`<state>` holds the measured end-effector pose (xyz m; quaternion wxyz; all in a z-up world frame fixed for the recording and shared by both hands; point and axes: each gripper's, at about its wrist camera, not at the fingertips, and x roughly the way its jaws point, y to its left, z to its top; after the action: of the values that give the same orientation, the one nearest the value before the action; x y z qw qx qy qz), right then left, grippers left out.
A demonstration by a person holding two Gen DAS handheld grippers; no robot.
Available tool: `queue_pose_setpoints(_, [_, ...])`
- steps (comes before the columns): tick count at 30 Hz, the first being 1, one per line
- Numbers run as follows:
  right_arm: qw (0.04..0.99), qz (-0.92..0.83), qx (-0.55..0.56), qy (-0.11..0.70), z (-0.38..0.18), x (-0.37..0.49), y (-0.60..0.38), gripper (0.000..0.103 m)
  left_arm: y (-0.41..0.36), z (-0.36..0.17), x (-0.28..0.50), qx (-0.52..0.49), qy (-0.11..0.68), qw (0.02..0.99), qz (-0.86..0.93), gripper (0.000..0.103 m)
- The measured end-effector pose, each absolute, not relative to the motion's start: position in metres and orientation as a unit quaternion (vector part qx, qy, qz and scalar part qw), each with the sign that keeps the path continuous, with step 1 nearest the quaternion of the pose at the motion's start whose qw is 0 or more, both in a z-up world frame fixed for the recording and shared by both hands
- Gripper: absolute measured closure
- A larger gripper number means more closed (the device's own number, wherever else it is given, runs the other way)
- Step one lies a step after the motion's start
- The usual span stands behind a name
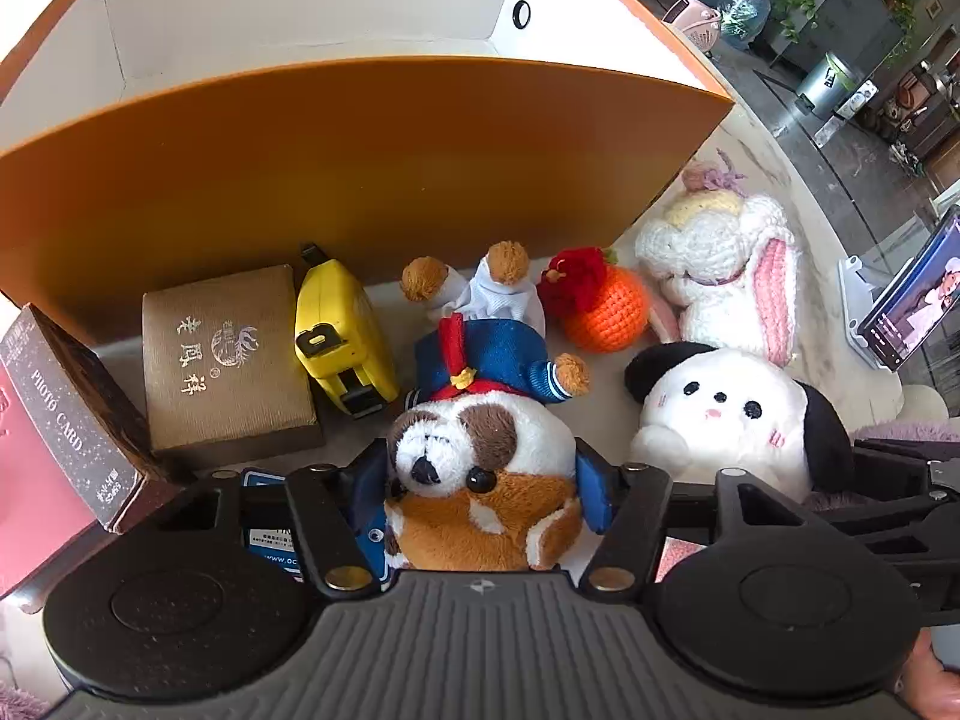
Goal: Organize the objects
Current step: 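Close the left gripper on the dog plush while the right closes on the white plush, then carry both plushes into the orange box and open the left gripper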
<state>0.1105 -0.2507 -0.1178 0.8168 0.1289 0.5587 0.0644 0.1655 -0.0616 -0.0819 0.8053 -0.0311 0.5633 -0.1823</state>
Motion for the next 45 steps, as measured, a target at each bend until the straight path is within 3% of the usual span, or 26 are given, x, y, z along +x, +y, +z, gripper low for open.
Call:
queue_pose_setpoints(14, [0.852,0.095,0.062,0.512,-0.066,0.094,-0.229,0.033,-0.03,-0.018,0.125,-0.041,0.493,0.854,-0.165,0.035])
queue_pose_setpoints(31, [0.921,0.169,-0.002,0.351,0.049,0.139,-0.181,0.033,0.007,0.073,0.167,-0.031,0.379,0.916,-0.123,0.035])
queue_pose_setpoints(38, [0.936,0.152,-0.003,0.318,0.051,0.2,-0.16,0.033,0.014,0.063,0.207,-0.016,0.382,0.919,-0.095,0.035])
queue_pose_setpoints(45, [0.921,0.129,-0.011,0.369,0.006,0.263,-0.153,0.033,0.013,0.027,0.241,0.005,0.421,0.904,-0.077,0.035])
